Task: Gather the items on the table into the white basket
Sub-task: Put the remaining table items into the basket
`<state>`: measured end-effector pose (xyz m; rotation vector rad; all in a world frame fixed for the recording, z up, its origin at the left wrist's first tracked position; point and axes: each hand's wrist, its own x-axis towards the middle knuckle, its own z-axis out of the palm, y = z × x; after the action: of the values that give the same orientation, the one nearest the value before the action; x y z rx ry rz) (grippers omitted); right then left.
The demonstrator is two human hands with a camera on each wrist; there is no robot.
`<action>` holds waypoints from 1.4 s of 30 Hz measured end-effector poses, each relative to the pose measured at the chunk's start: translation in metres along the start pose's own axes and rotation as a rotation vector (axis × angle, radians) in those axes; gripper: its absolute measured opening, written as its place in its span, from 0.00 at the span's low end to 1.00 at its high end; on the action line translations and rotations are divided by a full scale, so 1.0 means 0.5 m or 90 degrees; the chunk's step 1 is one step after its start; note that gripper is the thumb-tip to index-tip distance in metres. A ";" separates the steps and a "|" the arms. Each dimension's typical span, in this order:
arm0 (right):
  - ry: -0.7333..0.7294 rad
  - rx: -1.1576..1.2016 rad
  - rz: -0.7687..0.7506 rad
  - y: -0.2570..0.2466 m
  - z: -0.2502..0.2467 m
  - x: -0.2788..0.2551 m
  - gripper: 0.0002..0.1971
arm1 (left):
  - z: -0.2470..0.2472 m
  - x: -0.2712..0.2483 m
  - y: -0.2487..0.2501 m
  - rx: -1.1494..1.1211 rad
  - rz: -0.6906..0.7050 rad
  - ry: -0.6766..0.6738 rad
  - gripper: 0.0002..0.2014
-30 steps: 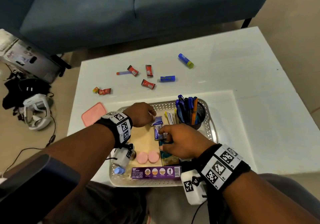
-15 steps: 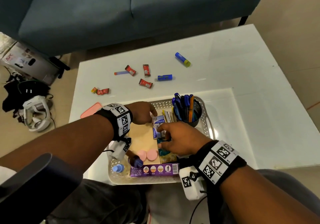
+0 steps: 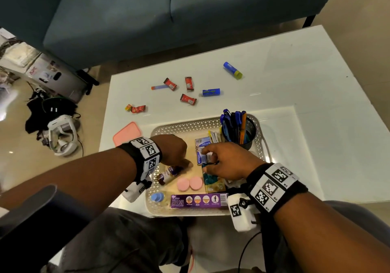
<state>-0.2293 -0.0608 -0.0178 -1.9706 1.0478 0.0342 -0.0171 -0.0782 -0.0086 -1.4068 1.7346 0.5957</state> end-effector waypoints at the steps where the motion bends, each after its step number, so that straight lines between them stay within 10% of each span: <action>1: 0.002 0.003 0.001 -0.001 0.001 0.000 0.29 | 0.008 -0.001 0.004 0.000 0.001 -0.030 0.33; 17: -0.009 0.067 0.008 0.019 0.004 0.008 0.28 | -0.013 -0.070 -0.002 0.126 0.019 0.011 0.16; 42: 0.003 0.074 0.002 0.034 0.016 0.019 0.29 | 0.060 -0.148 -0.018 0.076 -0.055 0.070 0.22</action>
<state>-0.2320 -0.0654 -0.0381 -1.8647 1.0328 -0.0290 0.0041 -0.0148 0.0361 -1.4455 1.7554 0.3678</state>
